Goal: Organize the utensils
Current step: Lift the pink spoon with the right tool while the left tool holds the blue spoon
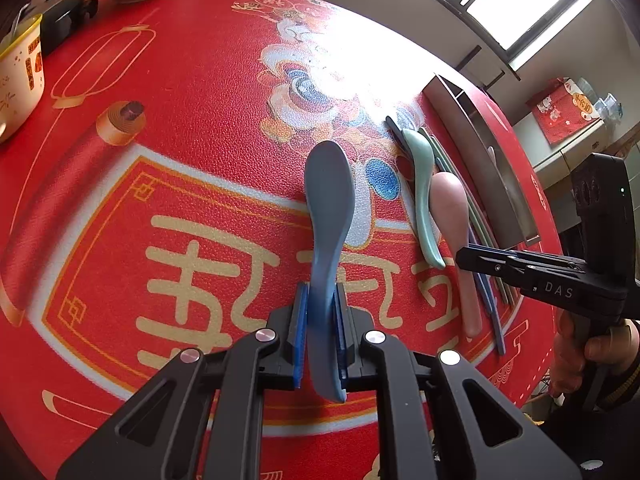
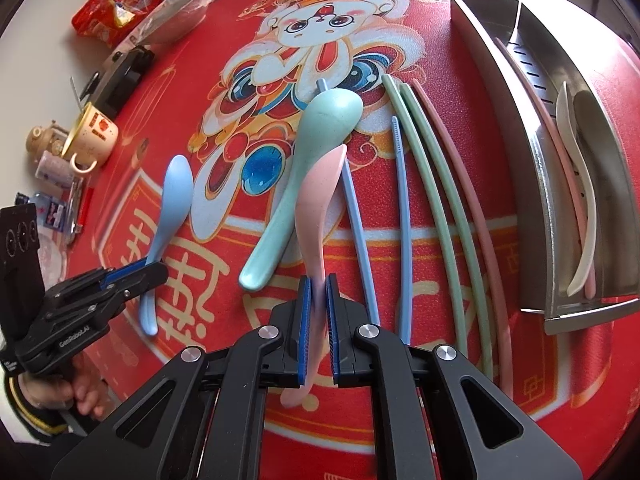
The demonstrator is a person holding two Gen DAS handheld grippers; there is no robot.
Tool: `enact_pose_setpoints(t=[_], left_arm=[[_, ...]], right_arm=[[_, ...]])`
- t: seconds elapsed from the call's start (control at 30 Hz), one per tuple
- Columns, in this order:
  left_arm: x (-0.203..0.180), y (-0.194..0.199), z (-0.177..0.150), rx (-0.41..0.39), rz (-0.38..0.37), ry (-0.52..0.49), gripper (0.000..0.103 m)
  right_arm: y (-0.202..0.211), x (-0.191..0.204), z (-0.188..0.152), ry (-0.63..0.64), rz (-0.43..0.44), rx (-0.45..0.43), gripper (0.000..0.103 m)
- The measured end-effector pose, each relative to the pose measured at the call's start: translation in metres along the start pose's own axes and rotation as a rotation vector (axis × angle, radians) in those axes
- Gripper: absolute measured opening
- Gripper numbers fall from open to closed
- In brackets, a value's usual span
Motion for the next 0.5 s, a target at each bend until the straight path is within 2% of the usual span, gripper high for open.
enact_pose_setpoints(t=[0.23, 0.5], left_arm=[[0.0, 0.0, -0.001, -0.007, 0.005, -0.001, 0.013], [0.0, 0.008, 0.003, -0.033, -0.006, 0.027, 0.012]], right_arm=[[0.002, 0.002, -0.002, 0.003, 0.02, -0.002, 0.006], [0.022, 0.0, 0.007, -0.003, 0.046, -0.094, 0.006]])
Point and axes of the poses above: each gripper's, at about its wrist camera, not at the fingertips, and y roughly against the way its jaws point, x to its left, z to its top, the point moved 7 cm from there along -y, roughly the way its jaws point, and after that the axes turned 11 degrees about -x, right-handed, at the moved point
